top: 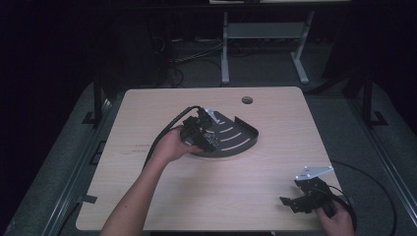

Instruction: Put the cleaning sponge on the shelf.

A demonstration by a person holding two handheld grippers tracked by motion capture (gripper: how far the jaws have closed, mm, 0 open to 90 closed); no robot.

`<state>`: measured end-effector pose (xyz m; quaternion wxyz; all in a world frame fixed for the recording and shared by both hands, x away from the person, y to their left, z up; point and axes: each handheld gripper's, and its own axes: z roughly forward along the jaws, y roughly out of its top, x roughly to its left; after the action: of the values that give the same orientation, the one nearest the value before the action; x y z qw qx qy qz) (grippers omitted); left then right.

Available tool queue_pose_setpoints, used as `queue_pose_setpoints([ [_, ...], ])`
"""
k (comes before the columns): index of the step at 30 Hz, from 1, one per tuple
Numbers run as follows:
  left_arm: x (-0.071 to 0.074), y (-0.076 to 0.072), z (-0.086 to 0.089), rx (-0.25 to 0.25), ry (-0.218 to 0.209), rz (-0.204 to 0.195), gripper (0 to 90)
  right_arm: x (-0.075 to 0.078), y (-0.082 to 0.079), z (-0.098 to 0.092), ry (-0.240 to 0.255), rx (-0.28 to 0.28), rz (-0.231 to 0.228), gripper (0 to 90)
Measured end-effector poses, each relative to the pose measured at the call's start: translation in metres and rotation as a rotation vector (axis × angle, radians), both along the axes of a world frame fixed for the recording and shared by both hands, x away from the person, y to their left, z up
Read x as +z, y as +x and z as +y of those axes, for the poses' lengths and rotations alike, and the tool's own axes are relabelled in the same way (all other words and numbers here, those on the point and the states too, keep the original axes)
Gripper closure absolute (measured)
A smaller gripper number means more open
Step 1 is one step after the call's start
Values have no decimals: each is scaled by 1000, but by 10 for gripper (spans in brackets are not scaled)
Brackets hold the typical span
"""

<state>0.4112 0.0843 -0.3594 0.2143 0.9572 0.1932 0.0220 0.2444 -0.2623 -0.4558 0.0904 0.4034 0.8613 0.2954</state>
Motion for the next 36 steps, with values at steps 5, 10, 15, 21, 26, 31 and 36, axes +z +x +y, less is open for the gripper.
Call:
queue_pose_setpoints([
  [5, 2, 8, -1, 7, -13, -1, 311, 0, 0, 0, 1, -1, 2, 143],
  [10, 2, 18, -4, 18, -10, 3, 311, 0, 0, 0, 2, -1, 0, 143],
  [15, 0, 24, -6, 25, -20, 10, 311, 0, 0, -1, 3, -2, 1, 143],
  [21, -7, 31, -5, 35, -14, 16, 310, -1, 0, 0, 2, 0, 3, 143],
  [26, -13, 39, -4, 52, -19, 6, 310, 0, 0, 0, 2, 0, 3, 143],
  [31, -18, 44, -4, 63, -17, 11, 310, 0, 0, 0, 1, 0, 4, 143],
  [36, -24, 49, -6, 72, -12, 12, 310, -1, 0, -1, 6, -2, 4, 144],
])
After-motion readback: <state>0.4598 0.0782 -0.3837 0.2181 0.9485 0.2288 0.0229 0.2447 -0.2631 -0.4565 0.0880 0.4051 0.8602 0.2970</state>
